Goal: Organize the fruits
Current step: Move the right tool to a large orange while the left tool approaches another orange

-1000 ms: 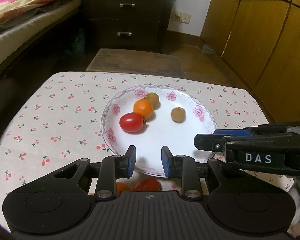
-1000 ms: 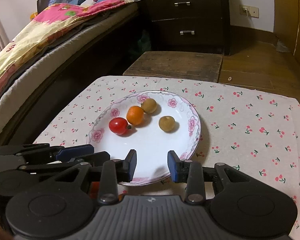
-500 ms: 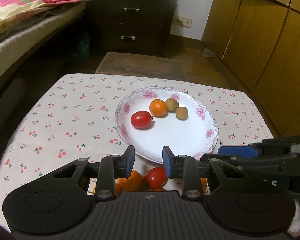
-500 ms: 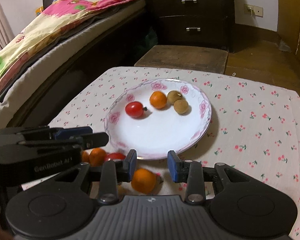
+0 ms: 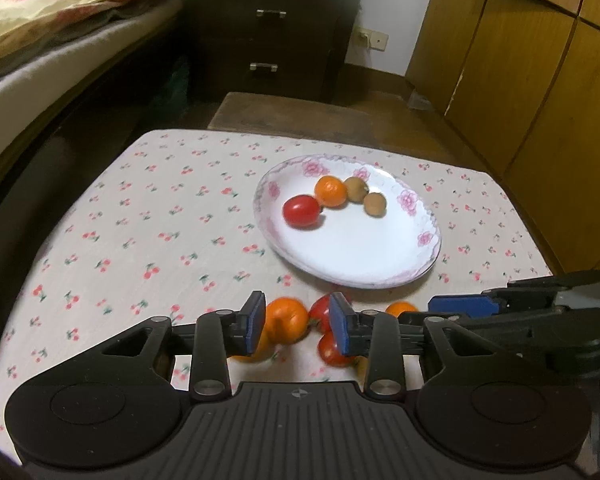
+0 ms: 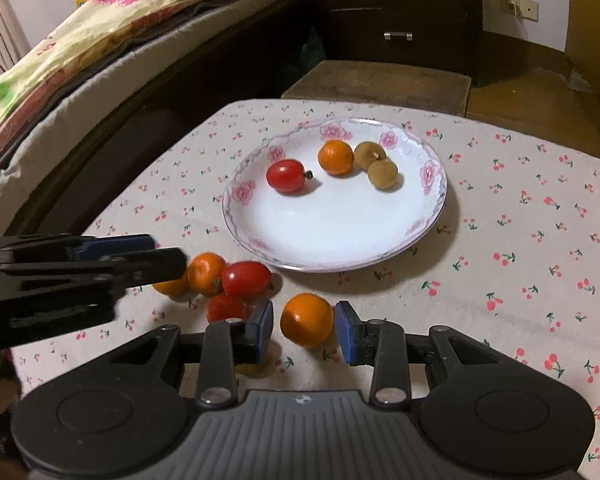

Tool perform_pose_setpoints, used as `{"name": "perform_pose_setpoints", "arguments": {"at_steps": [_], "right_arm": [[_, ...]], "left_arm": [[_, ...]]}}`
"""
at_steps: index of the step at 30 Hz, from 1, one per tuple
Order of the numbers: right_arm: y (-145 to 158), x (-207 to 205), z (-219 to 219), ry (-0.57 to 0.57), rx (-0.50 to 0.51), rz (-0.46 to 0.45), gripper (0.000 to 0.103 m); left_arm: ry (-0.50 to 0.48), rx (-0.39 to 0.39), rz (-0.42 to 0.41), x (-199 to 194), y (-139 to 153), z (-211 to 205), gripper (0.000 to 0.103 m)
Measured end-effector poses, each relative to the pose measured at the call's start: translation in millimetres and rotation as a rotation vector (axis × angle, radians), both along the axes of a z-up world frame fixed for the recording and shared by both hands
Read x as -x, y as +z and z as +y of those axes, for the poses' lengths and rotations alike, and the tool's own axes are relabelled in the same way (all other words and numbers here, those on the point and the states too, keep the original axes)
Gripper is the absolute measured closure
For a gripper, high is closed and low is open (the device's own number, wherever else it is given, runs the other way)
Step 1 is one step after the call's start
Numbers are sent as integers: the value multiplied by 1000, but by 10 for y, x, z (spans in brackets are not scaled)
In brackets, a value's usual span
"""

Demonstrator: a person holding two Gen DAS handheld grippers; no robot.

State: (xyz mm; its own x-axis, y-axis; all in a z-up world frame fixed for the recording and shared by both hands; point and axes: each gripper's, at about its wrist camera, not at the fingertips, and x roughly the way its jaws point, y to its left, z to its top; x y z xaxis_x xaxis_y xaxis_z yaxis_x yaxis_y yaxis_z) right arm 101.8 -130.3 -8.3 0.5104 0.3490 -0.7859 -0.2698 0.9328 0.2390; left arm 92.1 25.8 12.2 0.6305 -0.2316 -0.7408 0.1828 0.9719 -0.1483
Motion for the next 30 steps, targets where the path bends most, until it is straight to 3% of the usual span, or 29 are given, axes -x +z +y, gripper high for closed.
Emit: {"name": "perform_pose_setpoints", "arguments": {"at_steps": [5, 24, 30], "right_arm": [[-81, -26, 7, -1, 8, 22, 68], [-205, -105, -2, 1, -2, 48, 68], [-207, -113, -9, 1, -7, 47, 68]], "left_arm": [[9, -4, 17, 49, -65, 137, 58], [-107, -72, 3, -93, -268, 142, 35], [-150, -113, 29, -136, -407, 60, 35]]}}
